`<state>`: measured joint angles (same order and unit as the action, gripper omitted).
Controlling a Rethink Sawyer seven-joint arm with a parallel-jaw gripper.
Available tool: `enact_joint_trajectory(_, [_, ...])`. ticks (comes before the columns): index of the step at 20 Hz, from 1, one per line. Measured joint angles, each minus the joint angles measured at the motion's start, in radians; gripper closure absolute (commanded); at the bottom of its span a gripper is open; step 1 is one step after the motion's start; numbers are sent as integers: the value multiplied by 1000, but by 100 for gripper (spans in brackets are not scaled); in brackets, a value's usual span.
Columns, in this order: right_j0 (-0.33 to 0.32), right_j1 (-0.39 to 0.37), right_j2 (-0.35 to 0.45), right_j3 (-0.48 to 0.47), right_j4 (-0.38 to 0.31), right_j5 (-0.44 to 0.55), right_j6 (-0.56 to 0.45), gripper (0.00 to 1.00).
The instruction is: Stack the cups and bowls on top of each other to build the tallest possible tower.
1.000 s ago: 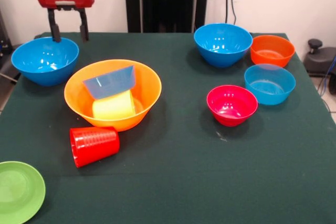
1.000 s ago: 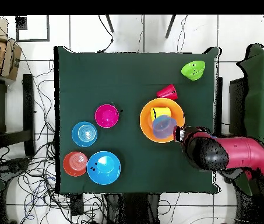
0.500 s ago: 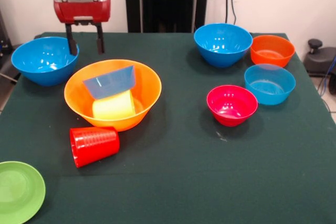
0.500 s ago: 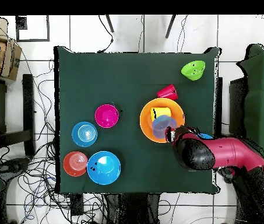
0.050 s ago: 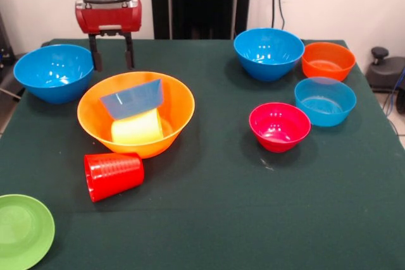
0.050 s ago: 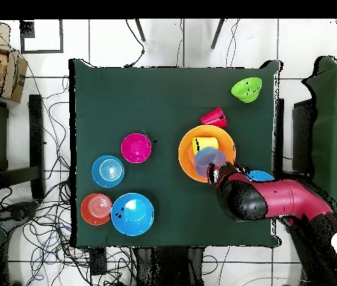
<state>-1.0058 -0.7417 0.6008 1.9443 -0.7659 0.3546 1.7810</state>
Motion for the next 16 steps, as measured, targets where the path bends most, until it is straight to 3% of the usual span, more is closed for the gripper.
enact_joint_trajectory(9, [-21, -5, -4, 27, 17, -1, 0, 0])
enact_joint_trajectory(16, [-105, -113, 31, 120, 122, 10, 0, 0])
